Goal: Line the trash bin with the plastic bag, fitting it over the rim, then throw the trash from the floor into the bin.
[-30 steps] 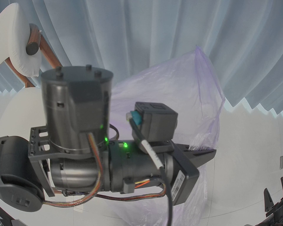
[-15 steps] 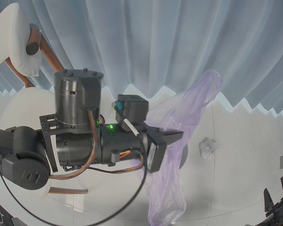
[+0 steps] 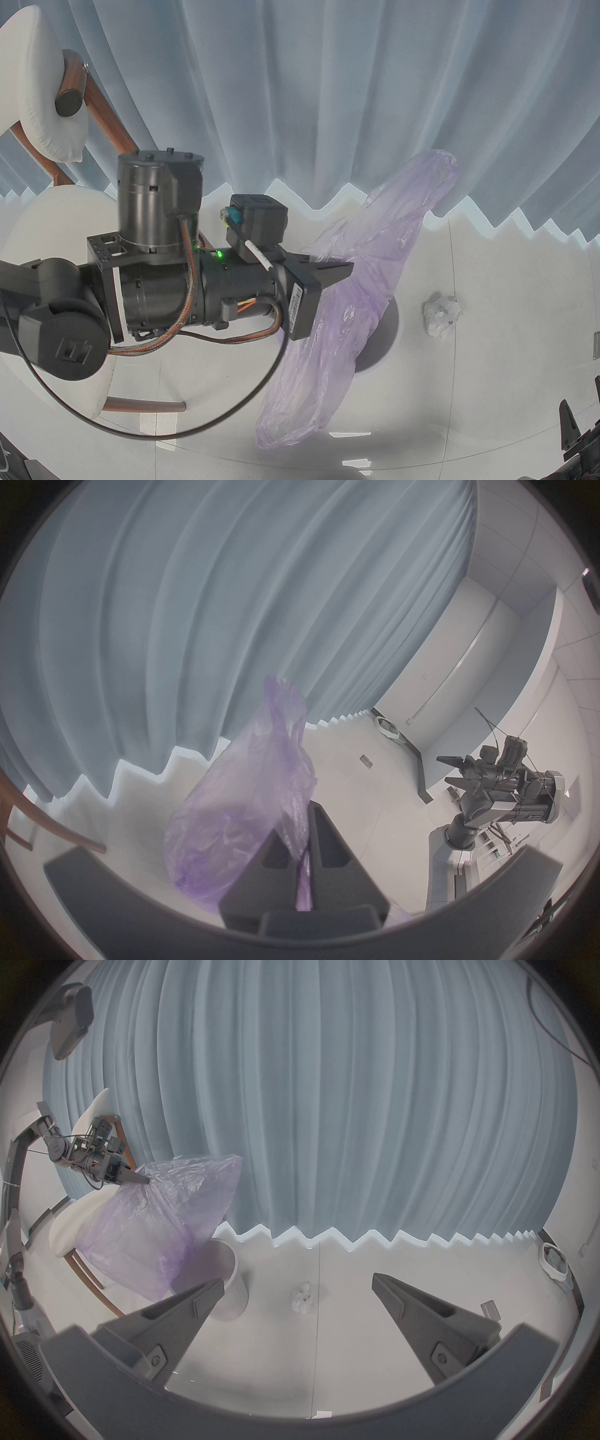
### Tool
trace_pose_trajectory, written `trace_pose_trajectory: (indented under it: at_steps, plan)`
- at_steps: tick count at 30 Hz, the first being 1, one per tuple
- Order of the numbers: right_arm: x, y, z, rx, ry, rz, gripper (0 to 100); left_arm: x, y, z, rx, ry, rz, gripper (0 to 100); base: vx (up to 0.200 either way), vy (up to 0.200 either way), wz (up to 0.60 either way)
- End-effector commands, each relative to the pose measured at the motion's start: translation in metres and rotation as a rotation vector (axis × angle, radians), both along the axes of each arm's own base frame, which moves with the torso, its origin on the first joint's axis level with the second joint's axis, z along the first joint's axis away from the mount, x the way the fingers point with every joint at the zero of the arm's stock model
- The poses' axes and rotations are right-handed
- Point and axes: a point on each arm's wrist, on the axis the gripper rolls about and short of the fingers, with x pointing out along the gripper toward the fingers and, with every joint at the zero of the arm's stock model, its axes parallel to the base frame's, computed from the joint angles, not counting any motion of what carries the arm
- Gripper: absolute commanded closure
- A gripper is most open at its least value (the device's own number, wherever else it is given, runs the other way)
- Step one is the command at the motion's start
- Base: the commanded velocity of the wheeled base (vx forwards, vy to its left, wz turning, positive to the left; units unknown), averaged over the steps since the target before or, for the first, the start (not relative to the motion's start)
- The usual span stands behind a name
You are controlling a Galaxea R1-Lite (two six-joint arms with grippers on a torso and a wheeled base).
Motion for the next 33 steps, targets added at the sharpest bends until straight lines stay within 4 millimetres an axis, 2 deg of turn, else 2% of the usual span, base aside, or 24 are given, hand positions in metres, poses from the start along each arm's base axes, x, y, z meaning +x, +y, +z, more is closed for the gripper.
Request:
trace_pose_trajectory:
  at_steps: [1,2,3,4,5,7,14,19,25,29,33]
  plan:
    - [0.0,0.0,-0.005,0.0,0.002,0.001,0,-0.014,-0.031,0.017,-0.061,-0.004,-0.046,100,0.0,0.0,0.0]
    - [0.0,0.0,-0.005,0.0,0.002,0.001,0,-0.014,-0.031,0.017,-0.061,-0.004,-0.046,100,0.0,0.0,0.0]
    - [0.0,0.0,-0.005,0.0,0.002,0.003,0,-0.025,-0.049,0.02,-0.092,0.037,-0.076,100,0.0,0.0,0.0]
    - [0.0,0.0,-0.005,0.0,0.002,0.001,0,-0.026,-0.051,0.02,-0.095,0.042,-0.079,100,0.0,0.0,0.0]
    - [0.0,0.0,-0.005,0.0,0.002,0.0,0,-0.033,-0.066,0.019,-0.101,0.054,-0.096,100,0.0,0.0,0.0]
    - [0.0,0.0,-0.005,0.0,0.002,0.003,0,-0.035,-0.08,0.014,-0.097,0.058,-0.11,100,0.0,0.0,0.0]
    - [0.0,0.0,-0.005,0.0,0.002,0.003,0,-0.049,-0.114,-0.003,-0.065,0.081,-0.178,100,0.0,0.0,0.0]
    - [0.0,0.0,-0.005,0.0,0.002,0.0,0,-0.044,-0.116,-0.01,-0.051,0.09,-0.17,100,0.0,0.0,0.0]
    - [0.0,0.0,-0.005,0.0,0.002,0.001,0,-0.043,-0.115,-0.007,-0.058,0.089,-0.165,100,0.0,0.0,0.0]
    - [0.0,0.0,-0.005,0.0,0.002,0.0,0,-0.046,-0.12,0.003,-0.087,0.071,-0.179,100,0.0,0.0,0.0]
    - [0.0,0.0,-0.005,0.0,0.002,0.001,0,-0.054,-0.128,-0.003,-0.079,0.093,-0.204,100,0.0,0.0,0.0]
